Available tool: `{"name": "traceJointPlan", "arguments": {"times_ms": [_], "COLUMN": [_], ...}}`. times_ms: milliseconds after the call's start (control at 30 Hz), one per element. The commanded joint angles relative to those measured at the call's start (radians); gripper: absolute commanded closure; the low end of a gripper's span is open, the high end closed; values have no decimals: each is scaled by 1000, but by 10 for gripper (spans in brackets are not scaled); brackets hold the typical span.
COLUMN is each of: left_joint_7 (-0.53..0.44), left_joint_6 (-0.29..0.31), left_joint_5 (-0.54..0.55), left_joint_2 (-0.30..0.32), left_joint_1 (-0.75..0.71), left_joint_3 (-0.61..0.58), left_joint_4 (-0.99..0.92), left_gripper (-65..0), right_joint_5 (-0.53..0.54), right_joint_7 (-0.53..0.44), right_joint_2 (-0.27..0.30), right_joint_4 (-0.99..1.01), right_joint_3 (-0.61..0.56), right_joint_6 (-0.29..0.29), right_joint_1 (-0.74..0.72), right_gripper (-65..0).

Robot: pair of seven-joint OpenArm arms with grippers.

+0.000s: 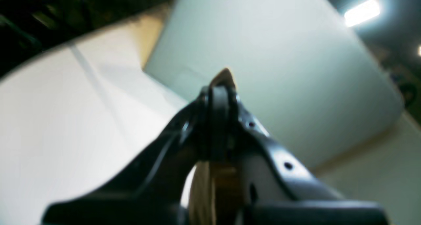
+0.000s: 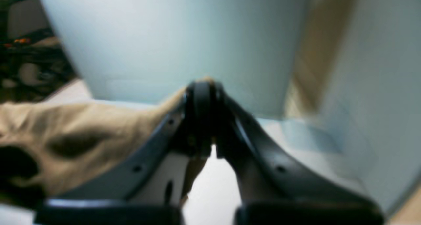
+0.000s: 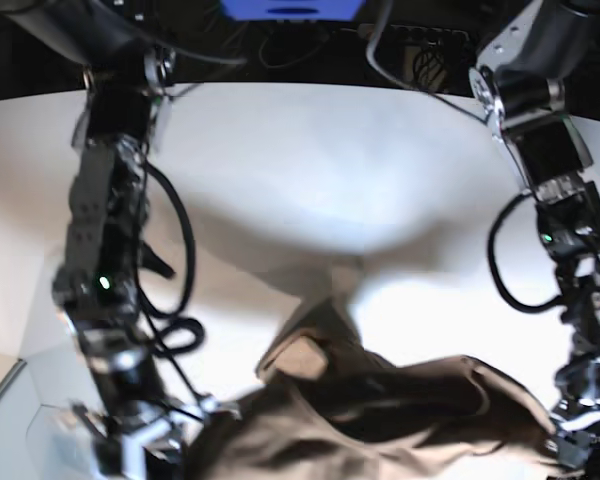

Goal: Layout the t-shirt on the table in an organized manner, then fold the t-shirt properly
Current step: 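Lift the shirt with both grippers and lay it flatter on the table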

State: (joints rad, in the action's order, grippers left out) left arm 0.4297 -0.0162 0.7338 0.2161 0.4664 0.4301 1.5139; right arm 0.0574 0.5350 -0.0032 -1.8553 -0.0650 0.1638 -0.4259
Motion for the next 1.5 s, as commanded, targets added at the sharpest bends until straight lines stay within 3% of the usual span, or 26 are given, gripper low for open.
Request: {"name": "traceJointPlan", "arguments": {"times_ms": [0,100,167,333,467,600,700,867,967,1167,1267,1467], "left_joint_7": [-21,-21,-21,-19,-19,-19,-19,-19,-19,-18,-7,107], "left_joint_6": [12,12,12,12,12,12,15,17,17,20,20,20], "left_joint_5": [8,16,88,313,402,479,531,583,577,576,577,577], "left_joint_2": [33,81,111,200,211,193,130,49,19,24,62,76], "left_joint_1": [38,45,38,-41,-145,-324,-446,-683,-792,-926,-958,-957], "left_joint_3": [14,54,105,194,215,243,243,240,235,201,160,151], "left_joint_4": [20,20,27,6,15,86,123,221,248,211,207,199], "left_gripper": [-1,-1,-1,-1,-1,-1,-1,-1,-1,-6,-65,-286], "right_joint_5": [-9,-51,-57,-58,-83,-97,-93,-95,-95,-97,-97,-92], "right_joint_7": [-19,-5,-6,-6,-5,-6,-16,-19,-19,-11,-6,-19], "right_joint_2": [-17,-62,-82,-119,-106,-59,-28,-24,-11,50,88,111], "right_joint_4": [9,65,92,96,59,-37,-96,-155,-155,-155,-154,-159], "right_joint_3": [-11,-49,-62,-55,-28,-11,-11,-11,-11,-9,-9,66], "right_joint_6": [26,84,115,128,128,128,128,128,128,128,128,128], "right_joint_1": [-61,-156,-202,-239,-155,52,226,491,585,700,724,778], "right_gripper": [0,0,0,0,0,0,0,0,0,-3,-86,-319]}}
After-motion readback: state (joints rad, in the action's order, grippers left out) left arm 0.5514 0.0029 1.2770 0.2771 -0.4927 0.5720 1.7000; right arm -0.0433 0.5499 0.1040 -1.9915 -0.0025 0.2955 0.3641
